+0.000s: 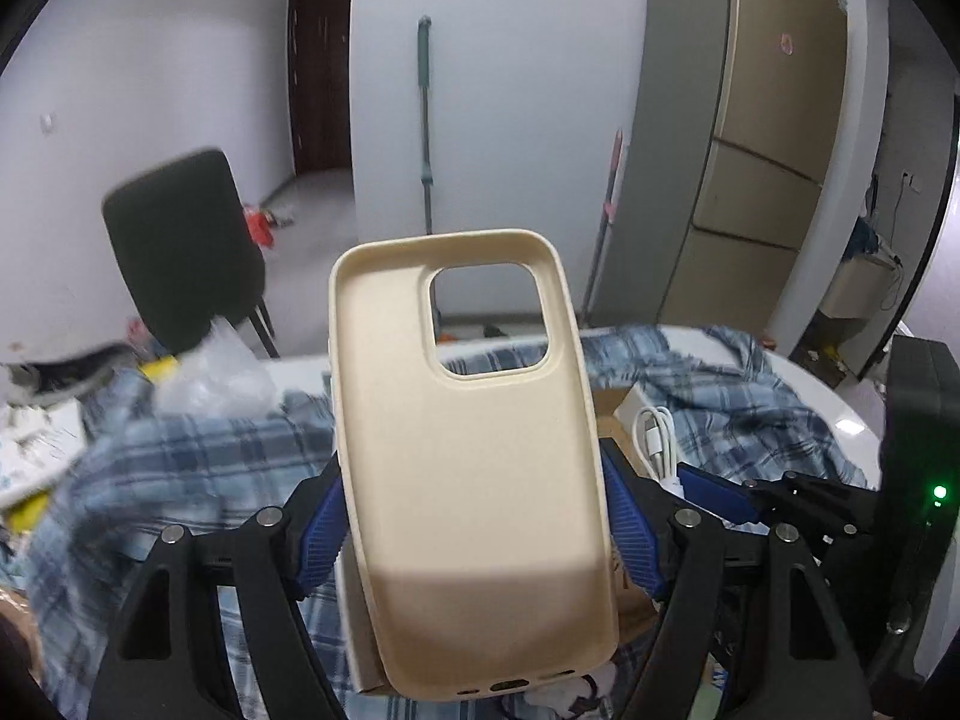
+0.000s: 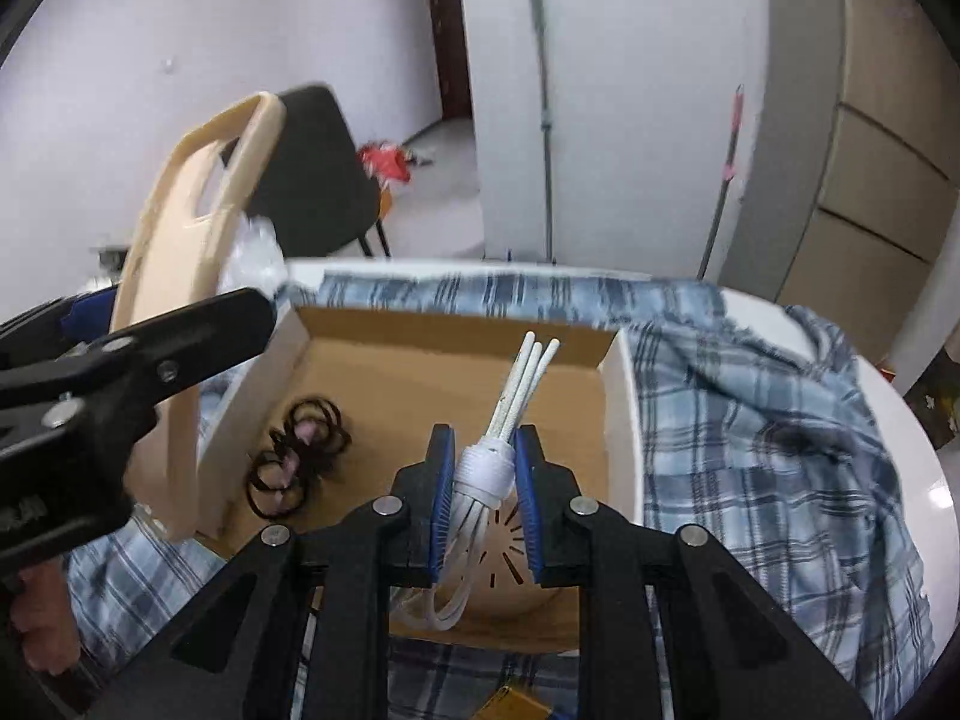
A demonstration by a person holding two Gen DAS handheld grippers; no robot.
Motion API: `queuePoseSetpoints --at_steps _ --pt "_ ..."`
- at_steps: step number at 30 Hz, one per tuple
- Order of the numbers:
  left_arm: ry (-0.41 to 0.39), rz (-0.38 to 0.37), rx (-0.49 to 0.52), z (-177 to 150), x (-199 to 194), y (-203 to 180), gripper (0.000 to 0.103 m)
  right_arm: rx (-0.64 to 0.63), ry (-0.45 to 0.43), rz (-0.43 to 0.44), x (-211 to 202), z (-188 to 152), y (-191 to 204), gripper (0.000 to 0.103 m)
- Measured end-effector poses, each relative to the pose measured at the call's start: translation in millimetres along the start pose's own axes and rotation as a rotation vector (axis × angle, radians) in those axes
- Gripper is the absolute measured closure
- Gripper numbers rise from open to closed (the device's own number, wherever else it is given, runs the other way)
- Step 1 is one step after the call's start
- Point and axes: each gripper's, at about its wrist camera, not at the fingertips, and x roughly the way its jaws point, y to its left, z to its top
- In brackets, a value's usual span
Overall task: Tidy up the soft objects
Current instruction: 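Lower the phone case and white cable into the box and open both grippers, then grasp the blue wrapped packet with the left gripper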
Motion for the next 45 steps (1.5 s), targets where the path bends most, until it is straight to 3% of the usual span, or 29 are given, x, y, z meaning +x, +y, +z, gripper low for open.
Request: queuePoseSetpoints --at_steps 3,4,6,7,8,15,27,34,40,41,43,45 --pt "0.026 0.012 0.006 -11 21 3 0.026 0.001 0.024 0.008 12 -5 -3 0.084" --pt "0.030 0.018 0.015 -13 25 3 0.026 -0.009 0.030 0.017 15 -6 -3 0.079" --pt "0.024 0.043 0.025 -15 27 3 0.022 -0.025 0.040 0.021 19 -8 -2 0.050" --pt "0.014 0.056 0.025 -15 26 2 0.019 -0.022 0.037 0.012 18 -10 -3 0.023" --pt "-0.001 0.061 0.024 -15 23 2 0.016 -0.014 0.023 -0.004 16 -11 -3 0.017" --pt "-0.097 0.060 0.027 -6 -14 4 0.016 0.030 -0.031 -0.011 -10 -2 -13 0.017" --pt "-0.319 0.005 0.036 4 -140 -2 0.016 -0.001 -0.239 -0.033 -118 7 10 0.016" --pt "-0.413 -0.021 0.065 -26 -204 -4 0.016 -0.046 -0.327 -0.023 -174 -24 25 0.016" --pt "-0.491 -0.032 0.058 -67 -224 -2 0.016 -0.047 -0.360 0.006 -197 -56 33 0.016" --pt "-0.508 -0.032 0.076 -76 -226 -3 0.014 -0.048 -0.362 0.008 -198 -63 34 0.016" --pt "-0.524 -0.020 0.101 -89 -226 -4 0.000 -0.053 -0.364 0.000 -198 -74 37 0.013" --pt "-0.506 -0.001 0.131 -101 -222 -5 0.000 -0.056 -0.360 -0.008 -194 -85 38 0.010"
